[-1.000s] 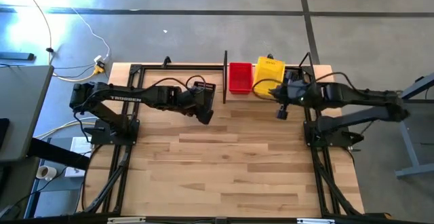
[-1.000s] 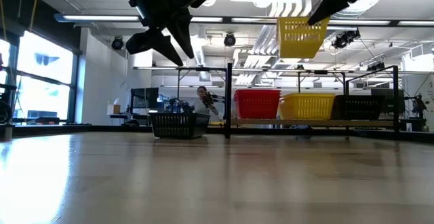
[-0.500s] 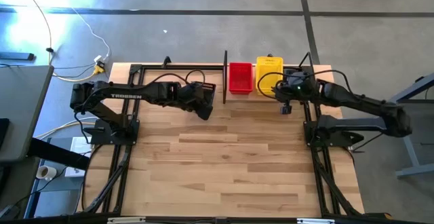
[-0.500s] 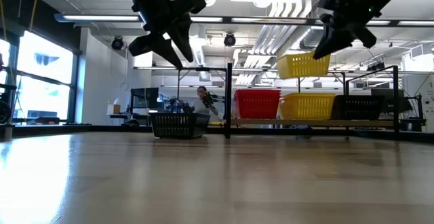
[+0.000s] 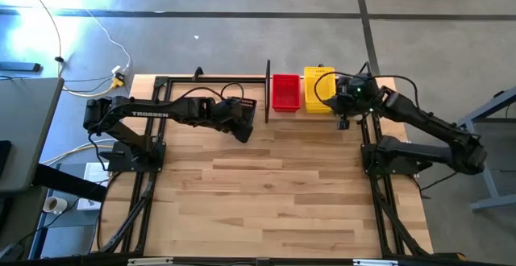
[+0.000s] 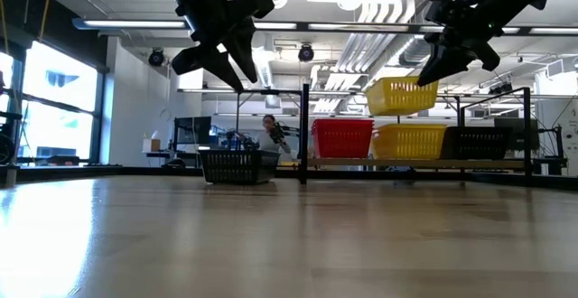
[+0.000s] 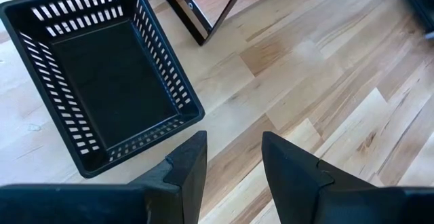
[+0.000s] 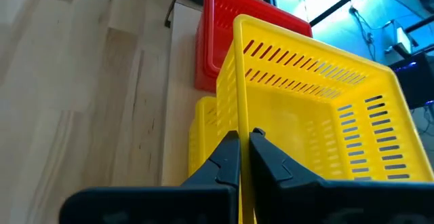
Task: Stack baskets on shelf by color
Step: Stack the yellow bin on top of the yellow bin on the shelf
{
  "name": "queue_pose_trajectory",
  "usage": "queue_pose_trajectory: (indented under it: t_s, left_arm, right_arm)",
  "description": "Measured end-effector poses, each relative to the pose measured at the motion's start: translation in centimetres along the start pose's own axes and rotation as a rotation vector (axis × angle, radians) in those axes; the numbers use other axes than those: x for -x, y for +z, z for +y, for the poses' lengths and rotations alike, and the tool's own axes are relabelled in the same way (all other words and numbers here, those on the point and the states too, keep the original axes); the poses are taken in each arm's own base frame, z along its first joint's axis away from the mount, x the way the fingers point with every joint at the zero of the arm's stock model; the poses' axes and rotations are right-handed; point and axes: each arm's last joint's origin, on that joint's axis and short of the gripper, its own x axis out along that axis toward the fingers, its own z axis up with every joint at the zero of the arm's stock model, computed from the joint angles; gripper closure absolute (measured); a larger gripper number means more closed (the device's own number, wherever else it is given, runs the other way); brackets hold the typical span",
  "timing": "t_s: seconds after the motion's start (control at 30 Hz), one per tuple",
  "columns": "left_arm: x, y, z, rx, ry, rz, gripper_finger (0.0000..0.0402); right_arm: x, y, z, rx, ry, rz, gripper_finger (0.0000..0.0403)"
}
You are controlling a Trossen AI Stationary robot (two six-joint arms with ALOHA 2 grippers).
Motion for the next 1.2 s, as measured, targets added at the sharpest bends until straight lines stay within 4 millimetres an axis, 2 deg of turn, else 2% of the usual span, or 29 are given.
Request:
queue_pose_trajectory:
  t_s: [0.37, 0.7, 1.03, 1.2]
  left_arm:
    - [0.0, 0.0, 0.0, -0.003, 0.004, -0.004, 0.027]
    - [0.0, 0.1, 0.1, -0.084, 0.007, -0.006, 0.027]
    - [0.0, 0.2, 0.2, -0.073, 0.009, -0.007, 0.027]
    - [0.0, 0.2, 0.2, -0.073, 0.009, -0.007, 0.027]
  right_arm:
    - [-1.1, -1.1, -0.6, 0.014, 0.056, 0.052, 0.0402]
    - [-2.7, -1.3, -0.9, 0.021, 0.065, 0.107, 0.0402]
    - [-2.8, -1.4, -1.0, 0.019, 0.046, 0.134, 0.0402]
    - [-2.8, -1.4, -0.9, -0.001, 0.049, 0.128, 0.0374]
